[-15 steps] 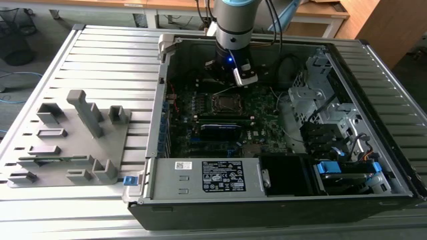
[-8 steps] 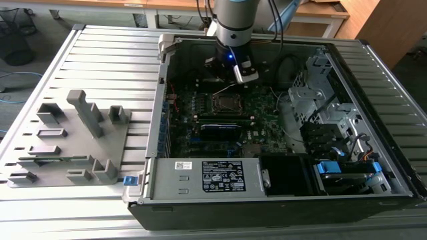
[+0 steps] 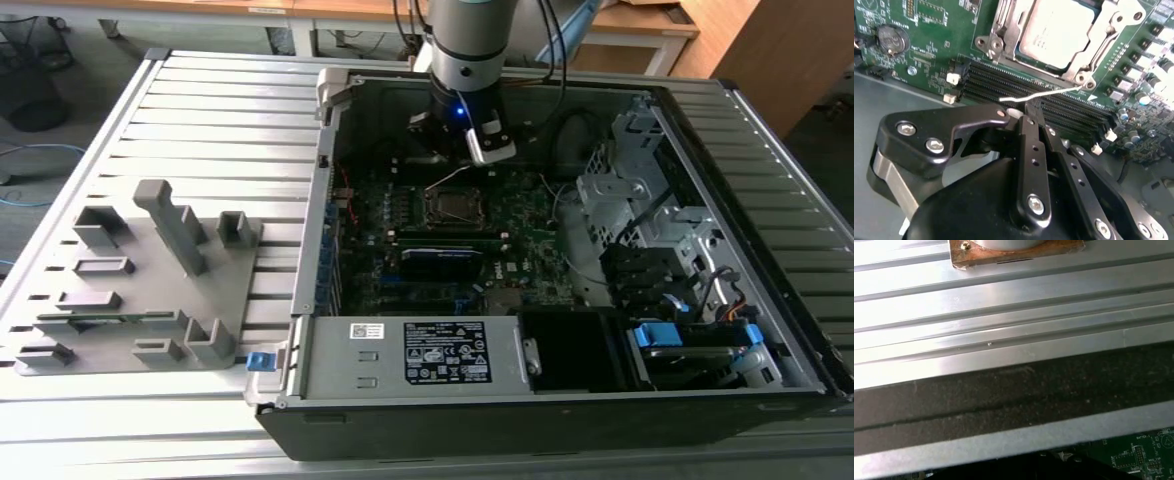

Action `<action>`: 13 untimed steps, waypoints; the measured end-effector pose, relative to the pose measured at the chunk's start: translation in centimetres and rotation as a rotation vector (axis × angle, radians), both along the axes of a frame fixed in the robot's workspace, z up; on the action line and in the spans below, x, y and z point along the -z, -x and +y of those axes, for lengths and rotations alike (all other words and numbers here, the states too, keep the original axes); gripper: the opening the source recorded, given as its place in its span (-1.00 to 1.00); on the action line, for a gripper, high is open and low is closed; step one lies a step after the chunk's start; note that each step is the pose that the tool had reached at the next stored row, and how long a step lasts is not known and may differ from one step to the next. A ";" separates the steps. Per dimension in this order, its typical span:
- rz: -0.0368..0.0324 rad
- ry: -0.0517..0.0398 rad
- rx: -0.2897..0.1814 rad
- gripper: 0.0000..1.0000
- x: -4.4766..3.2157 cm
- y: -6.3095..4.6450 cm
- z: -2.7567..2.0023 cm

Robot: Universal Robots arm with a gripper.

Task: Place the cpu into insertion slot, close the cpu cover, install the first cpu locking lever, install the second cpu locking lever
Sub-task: 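Install the first cpu locking lever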

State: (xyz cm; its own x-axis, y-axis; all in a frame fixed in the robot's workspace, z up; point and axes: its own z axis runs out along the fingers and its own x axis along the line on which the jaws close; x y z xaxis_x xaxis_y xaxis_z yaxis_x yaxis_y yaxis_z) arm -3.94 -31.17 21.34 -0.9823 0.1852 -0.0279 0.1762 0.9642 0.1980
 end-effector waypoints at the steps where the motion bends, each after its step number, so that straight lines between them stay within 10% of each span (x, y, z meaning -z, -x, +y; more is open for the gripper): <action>1: 0.0000 0.0000 0.000 -0.80 0.00 0.0 0.00; 13: -0.0001 -0.0002 0.000 -0.80 -1.30 0.0 -0.05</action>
